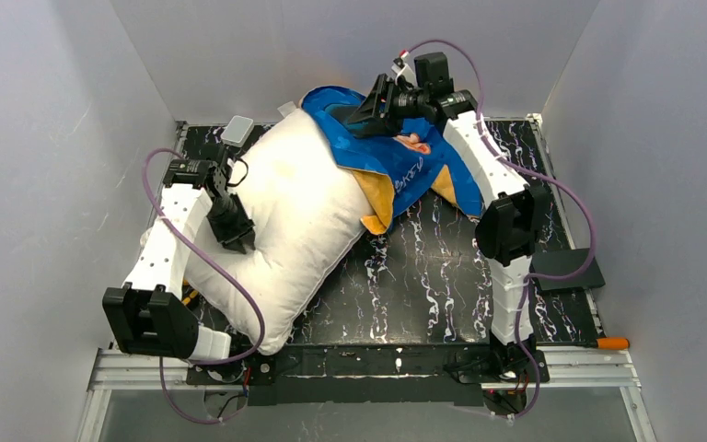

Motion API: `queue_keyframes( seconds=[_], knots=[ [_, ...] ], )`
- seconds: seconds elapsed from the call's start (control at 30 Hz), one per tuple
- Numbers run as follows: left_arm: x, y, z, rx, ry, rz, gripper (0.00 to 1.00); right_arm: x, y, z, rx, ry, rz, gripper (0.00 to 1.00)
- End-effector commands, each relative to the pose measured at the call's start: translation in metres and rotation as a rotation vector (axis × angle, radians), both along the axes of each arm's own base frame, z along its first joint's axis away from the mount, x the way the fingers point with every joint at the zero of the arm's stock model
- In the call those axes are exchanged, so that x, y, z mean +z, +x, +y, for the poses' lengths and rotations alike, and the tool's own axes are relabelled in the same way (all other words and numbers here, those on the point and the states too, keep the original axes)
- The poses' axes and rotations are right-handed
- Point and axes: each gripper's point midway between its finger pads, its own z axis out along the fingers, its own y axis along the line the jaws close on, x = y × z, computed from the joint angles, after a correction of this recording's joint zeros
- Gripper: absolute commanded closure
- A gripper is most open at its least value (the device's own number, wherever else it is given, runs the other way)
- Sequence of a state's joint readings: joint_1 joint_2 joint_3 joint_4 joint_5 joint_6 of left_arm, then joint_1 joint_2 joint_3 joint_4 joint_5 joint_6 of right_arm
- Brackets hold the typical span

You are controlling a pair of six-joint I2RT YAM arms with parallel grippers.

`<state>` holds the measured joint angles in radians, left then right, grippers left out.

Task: Put the pillow into the pillowcase
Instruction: Stuff the pillow into the pillowcase.

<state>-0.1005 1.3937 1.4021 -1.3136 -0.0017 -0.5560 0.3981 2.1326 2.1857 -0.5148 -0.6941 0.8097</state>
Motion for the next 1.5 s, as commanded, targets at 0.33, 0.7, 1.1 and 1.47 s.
queue_keyframes(
  seconds=[0.33, 0.7, 1.1, 1.47],
  knots=[
    [0.013, 0.128, -0.154, -0.072, -0.535, -0.121, 1.0, 0.022, -0.05, -0.065, 0.02, -0.693, -0.513, 0.02],
    [0.035, 0.132, -0.156, -0.134, -0.434, -0.225, 0.75, -0.002, -0.033, -0.072, -0.014, -0.875, -0.562, 0.02],
    [0.054, 0.0, 0.011, 0.025, 0.066, -0.073, 0.08, -0.027, -0.001, -0.019, 0.015, -0.798, -0.58, 0.02],
    [-0.003, 0.013, -0.008, 0.077, -0.209, -0.112, 0.51, -0.018, 0.032, -0.001, -0.094, -0.664, -0.584, 0.33]
  ],
)
